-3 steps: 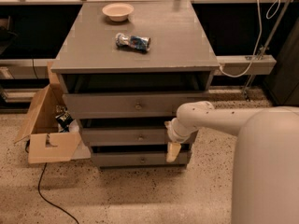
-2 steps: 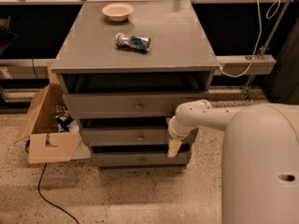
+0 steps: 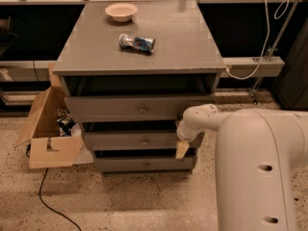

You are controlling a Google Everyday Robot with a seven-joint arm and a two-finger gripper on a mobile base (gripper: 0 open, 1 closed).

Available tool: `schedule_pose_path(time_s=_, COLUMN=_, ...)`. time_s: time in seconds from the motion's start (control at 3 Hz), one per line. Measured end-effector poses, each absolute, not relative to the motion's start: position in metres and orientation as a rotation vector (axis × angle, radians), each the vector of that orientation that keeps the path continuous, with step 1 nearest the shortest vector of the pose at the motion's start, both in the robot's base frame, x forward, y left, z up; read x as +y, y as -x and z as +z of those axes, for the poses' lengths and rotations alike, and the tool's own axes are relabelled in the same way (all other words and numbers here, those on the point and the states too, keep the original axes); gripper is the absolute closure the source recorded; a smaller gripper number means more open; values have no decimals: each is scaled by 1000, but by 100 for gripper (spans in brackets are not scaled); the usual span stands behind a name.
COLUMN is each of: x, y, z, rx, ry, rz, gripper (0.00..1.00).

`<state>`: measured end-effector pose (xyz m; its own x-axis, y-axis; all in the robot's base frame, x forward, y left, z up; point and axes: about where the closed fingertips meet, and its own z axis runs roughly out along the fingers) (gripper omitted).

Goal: Open middle drawer

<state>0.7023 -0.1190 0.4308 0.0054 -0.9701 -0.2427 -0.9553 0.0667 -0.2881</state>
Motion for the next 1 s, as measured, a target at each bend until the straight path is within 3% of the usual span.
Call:
schedule_pose_path(time_s=0.33, x=-125, y=-710, z=413, rx=2009, ry=1888, rz=-50, gripper=0)
schedule_pose_path(time_s=1.0, x=-120, y=-701, z=401, rx=1985, ry=1888, rz=-39, gripper=42)
